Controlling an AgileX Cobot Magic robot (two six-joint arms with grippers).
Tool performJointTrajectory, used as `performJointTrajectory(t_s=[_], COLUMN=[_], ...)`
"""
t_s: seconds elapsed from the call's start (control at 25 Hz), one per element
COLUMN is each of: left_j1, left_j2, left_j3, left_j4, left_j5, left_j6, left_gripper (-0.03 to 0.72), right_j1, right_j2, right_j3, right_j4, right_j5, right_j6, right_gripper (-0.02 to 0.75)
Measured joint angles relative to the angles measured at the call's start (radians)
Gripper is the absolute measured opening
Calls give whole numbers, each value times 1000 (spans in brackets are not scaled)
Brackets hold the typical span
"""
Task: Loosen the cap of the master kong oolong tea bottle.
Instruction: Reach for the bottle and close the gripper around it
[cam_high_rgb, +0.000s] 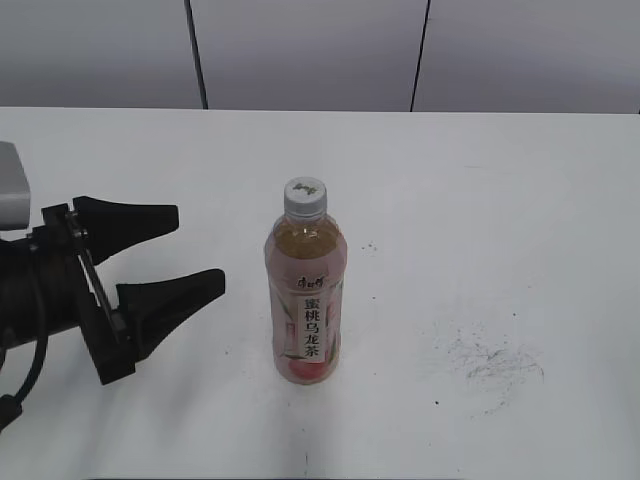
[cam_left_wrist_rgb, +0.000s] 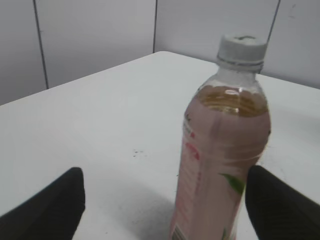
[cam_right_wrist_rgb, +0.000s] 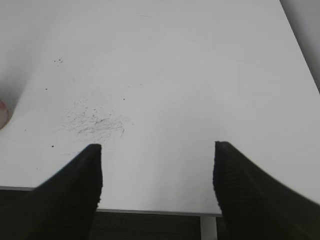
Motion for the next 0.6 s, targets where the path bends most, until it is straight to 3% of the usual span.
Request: performJointTrajectory(t_s=[0.2,0.6], left_j1=[-9,-176], left_j2=[0,82], left_j3=[-60,-190], left_j4=[92,84], left_j5=[0,-1], left_j6=[-68,-89], left_gripper=[585,585], right_j1=[0,0], right_j2=[0,0], right_j3=[0,0], right_j4=[1,2], right_j5=[0,0], right_j6=[0,0], right_gripper=[522,522])
